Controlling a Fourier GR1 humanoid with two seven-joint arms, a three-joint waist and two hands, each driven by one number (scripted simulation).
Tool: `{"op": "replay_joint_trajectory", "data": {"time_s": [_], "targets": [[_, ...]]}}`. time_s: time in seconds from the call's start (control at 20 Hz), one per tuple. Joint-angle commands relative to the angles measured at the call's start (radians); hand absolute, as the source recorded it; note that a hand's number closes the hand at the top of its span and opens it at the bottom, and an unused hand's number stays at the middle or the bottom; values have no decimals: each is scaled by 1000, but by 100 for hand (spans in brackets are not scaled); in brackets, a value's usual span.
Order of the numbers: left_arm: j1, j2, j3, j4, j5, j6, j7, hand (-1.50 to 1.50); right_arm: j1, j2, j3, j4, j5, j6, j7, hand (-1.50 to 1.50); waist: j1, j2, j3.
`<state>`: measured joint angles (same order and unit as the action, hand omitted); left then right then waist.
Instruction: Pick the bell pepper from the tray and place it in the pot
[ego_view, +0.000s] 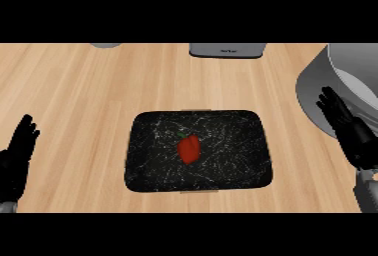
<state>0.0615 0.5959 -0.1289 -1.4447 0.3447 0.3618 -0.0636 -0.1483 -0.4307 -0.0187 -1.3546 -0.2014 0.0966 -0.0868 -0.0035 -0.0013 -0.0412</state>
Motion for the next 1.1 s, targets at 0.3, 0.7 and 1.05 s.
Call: {"op": "replay_joint_trajectory", "data": {"time_s": [0.3, 0.7, 1.05], "targets": [[-199, -100, -63, -118, 42, -70, -35, 0, -434, -131, 202, -159, 145, 320, -96, 150, 108, -22, 19], [-379, -162, -62, -106, 54, -49, 16, 0, -573, -50, 288, 180, 238, 494, -571, -150, 80, 36, 46], [-386, -176, -50, -79, 48, -36, 53, 0, -723, -91, 434, 322, 494, 441, -714, -150, 51, 15, 42]]}}
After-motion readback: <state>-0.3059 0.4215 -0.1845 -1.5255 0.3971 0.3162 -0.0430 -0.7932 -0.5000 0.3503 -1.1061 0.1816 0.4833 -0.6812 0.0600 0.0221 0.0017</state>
